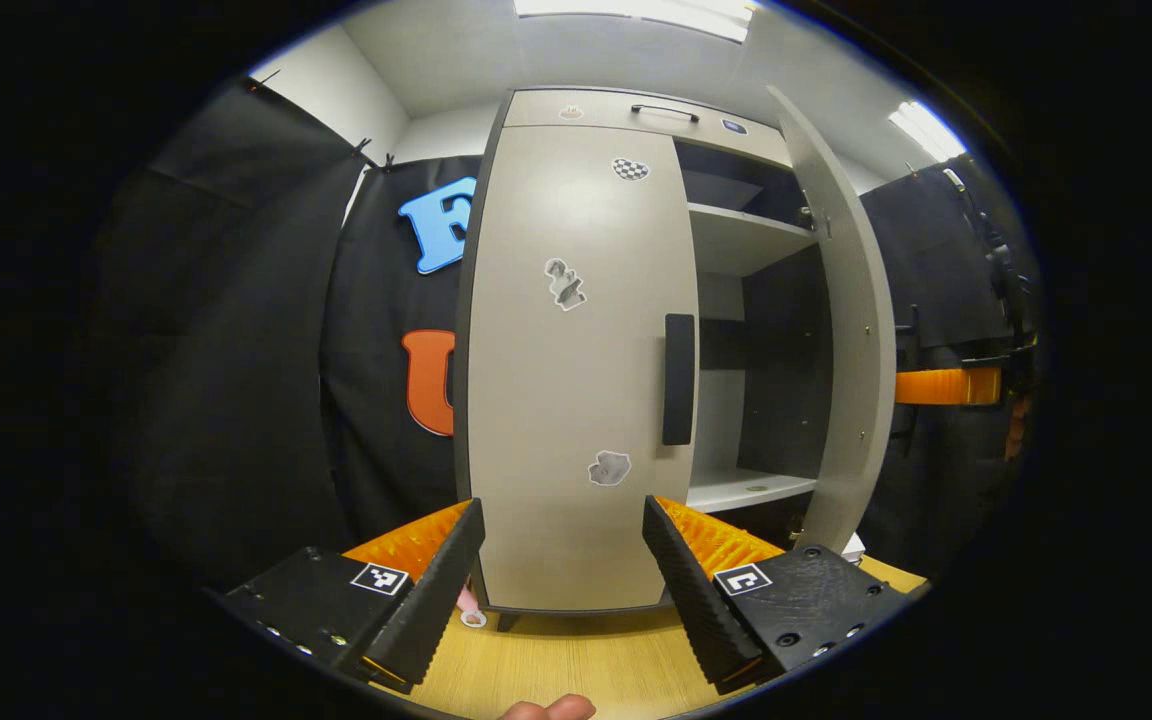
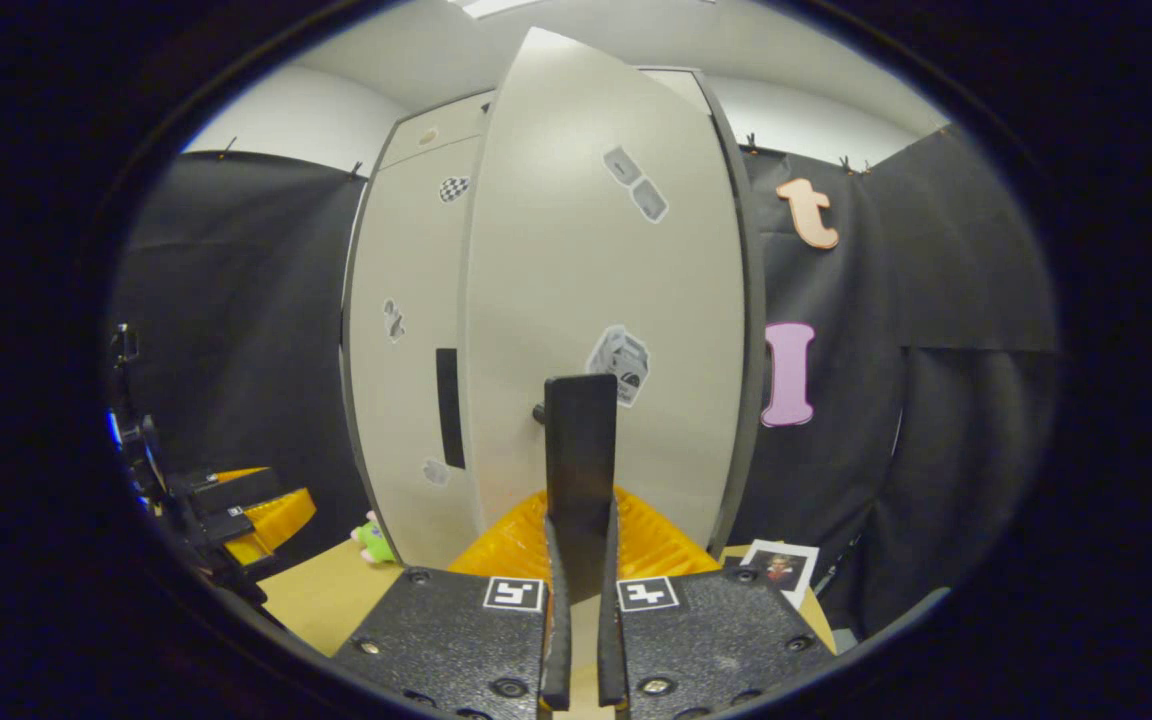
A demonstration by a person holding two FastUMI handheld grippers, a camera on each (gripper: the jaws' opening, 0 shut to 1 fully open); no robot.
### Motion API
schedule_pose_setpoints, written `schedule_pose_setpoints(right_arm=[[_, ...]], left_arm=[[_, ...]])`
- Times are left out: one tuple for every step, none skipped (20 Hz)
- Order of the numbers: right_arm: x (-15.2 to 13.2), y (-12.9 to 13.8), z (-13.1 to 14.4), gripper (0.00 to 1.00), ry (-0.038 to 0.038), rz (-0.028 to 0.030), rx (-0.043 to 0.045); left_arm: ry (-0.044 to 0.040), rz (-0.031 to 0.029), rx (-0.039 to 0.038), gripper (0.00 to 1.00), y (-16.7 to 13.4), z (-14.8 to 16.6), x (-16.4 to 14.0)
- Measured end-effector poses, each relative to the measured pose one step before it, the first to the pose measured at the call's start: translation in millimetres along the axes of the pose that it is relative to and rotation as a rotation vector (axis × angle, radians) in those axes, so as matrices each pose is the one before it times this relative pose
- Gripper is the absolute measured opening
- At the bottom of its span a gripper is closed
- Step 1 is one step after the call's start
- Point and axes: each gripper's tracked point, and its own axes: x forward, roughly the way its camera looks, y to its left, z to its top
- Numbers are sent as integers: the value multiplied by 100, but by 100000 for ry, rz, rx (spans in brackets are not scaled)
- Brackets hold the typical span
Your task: Open the right door of the double-door shoe cabinet with the right hand, and open the left door with the left hand.
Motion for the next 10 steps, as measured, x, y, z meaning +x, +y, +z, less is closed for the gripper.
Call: schedule_pose_setpoints(right_arm=[[-140,-332,34,14,59,-1093,-191],[-106,-257,-8,13,115,-1141,-270],[-203,-300,-18,14,-21,-1246,-292],[-61,-314,83,13,-20,-1184,-117],[-214,-311,-82,13,112,-1233,-404],[-135,-434,-5,11,195,-1565,-539],[-128,-493,-29,13,125,-1996,-439],[-142,-555,30,13,-77,-2460,-97],[-12,-591,-39,13,-247,-2661,40],[56,-549,96,13,-474,-2126,-114]], left_arm=[[-47,344,511,95,115,35,87],[175,309,48,95,54,-206,-27],[538,-124,-444,95,-31,-121,49],[485,-209,-595,95,-68,-229,-46],[385,-8,-510,95,25,-184,59],[141,69,-179,95,58,-78,162],[38,495,-88,95,245,-168,88],[69,358,-154,95,129,-103,126],[0,-6,-415,95,44,-77,182],[141,-252,-488,95,34,-123,-17]])
